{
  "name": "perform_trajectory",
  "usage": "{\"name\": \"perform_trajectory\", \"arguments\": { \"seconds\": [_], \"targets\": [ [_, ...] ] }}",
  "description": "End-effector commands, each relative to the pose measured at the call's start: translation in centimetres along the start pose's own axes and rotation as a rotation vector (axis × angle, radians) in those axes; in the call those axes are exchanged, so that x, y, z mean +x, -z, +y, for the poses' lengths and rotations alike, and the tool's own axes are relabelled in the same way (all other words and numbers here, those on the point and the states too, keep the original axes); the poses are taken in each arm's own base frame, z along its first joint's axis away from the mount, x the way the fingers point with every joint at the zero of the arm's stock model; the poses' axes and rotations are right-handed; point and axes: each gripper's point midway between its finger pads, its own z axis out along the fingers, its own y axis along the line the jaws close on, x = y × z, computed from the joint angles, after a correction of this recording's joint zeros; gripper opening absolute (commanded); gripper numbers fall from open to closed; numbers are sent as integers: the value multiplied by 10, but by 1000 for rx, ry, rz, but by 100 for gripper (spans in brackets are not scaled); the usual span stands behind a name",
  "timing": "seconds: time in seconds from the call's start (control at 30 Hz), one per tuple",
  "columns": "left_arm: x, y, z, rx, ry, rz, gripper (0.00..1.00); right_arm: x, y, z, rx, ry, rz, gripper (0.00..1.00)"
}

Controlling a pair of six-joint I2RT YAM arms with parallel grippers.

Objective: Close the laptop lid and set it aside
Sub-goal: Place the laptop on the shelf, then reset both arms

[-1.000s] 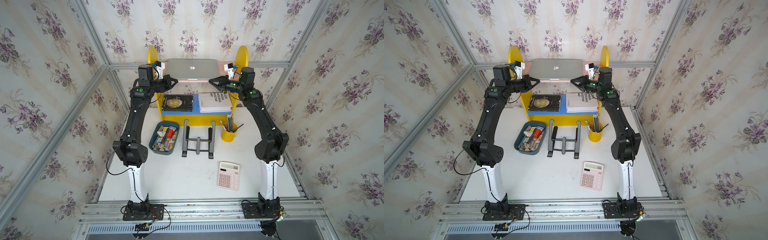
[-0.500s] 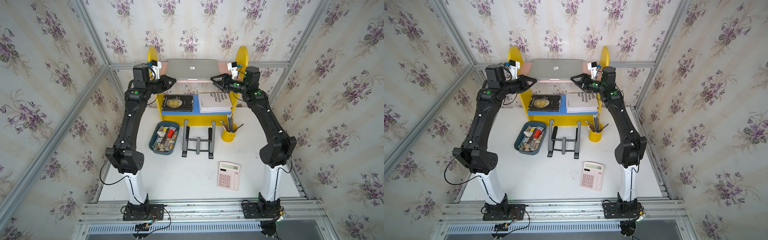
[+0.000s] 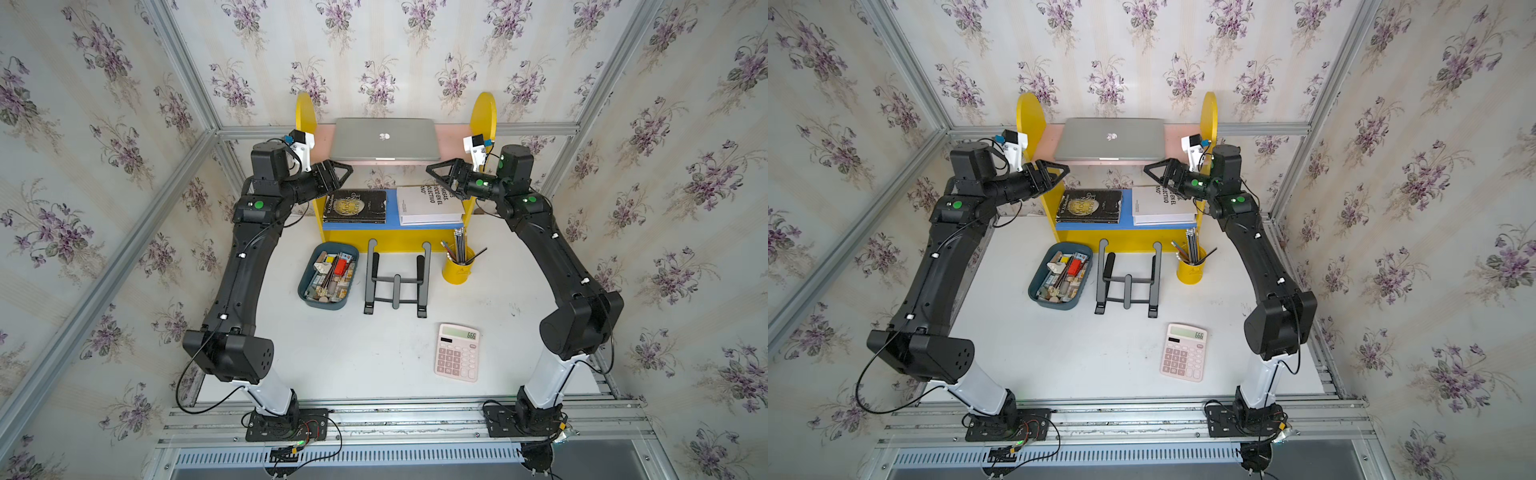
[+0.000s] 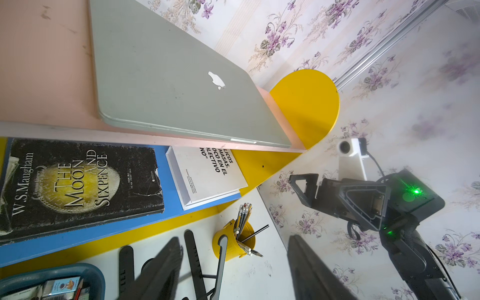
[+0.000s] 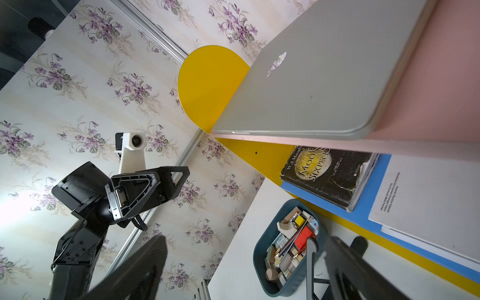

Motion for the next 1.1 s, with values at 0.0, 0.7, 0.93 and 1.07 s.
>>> {"name": "perform_trajectory", "arguments": {
  "seconds": [0.0,0.7,0.93,1.07],
  "targets": [
    [-3,14,-6,-16,-63,-50,71,2,8,1,15,101,-28,99],
    [103,94,90,-393,-154,-259,94,105,94,-56,232,364,-289,99],
    [138,120,127,-545,-152,-299,99,135,130,-80,383,468,-385,99],
    [153,134,145,-630,-154,-324,99,148,149,-99,495,503,-411,99]
  ]
}}
